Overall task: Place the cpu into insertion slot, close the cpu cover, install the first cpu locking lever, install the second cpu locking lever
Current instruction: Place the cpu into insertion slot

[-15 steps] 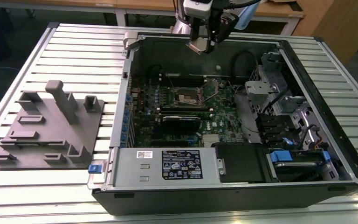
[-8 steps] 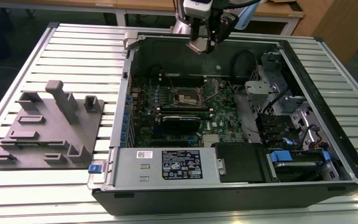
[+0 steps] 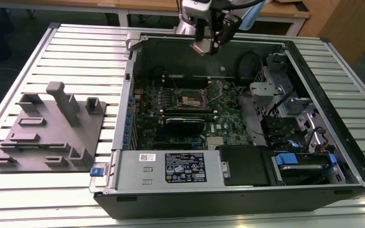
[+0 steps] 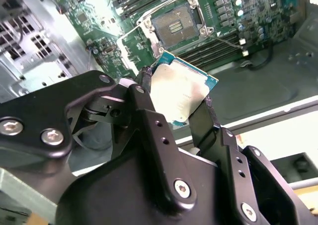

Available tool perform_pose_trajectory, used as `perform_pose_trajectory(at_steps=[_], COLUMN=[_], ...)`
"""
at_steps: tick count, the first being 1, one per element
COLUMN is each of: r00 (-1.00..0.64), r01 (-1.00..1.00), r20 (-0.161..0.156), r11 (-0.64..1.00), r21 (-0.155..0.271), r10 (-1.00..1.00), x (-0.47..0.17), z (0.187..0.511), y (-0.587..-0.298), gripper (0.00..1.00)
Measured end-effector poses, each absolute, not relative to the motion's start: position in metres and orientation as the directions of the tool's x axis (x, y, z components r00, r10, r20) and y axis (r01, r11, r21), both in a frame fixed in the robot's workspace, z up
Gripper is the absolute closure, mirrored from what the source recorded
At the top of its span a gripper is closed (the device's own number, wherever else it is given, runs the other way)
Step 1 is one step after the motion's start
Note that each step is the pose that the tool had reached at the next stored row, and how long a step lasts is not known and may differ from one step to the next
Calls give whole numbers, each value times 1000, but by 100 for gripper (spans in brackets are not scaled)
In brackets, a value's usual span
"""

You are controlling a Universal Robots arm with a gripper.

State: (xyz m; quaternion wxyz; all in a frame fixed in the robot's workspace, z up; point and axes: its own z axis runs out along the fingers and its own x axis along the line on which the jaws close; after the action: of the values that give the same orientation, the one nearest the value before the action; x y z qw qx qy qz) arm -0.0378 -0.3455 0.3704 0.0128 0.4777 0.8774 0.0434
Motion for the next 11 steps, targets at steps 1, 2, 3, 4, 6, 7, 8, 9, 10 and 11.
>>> perform_pose_trajectory(at_steps=[1,2,3,4,6,7,8,9,10,11], r00=[-528,-512,-497,-482,-453,-442,-434,-428,-423,-417], r01=[847,856,865,874,889,894,898,901,903,906], r20=[19,19,19,19,19,19,19,19,19,19], r11=[525,509,493,479,450,439,431,425,420,414], r21=[88,88,88,88,88,88,88,88,88,88], r10=[849,859,868,876,891,897,901,904,906,909], x=[-38,-38,-38,-38,-38,-38,-38,-38,-38,-38], z=[370,370,369,369,367,366,366,365,365,364], y=[-345,-345,-345,-345,-345,-345,-345,-345,-345,-345], gripper=[46,46,46,46,46,46,46,46,46,46])
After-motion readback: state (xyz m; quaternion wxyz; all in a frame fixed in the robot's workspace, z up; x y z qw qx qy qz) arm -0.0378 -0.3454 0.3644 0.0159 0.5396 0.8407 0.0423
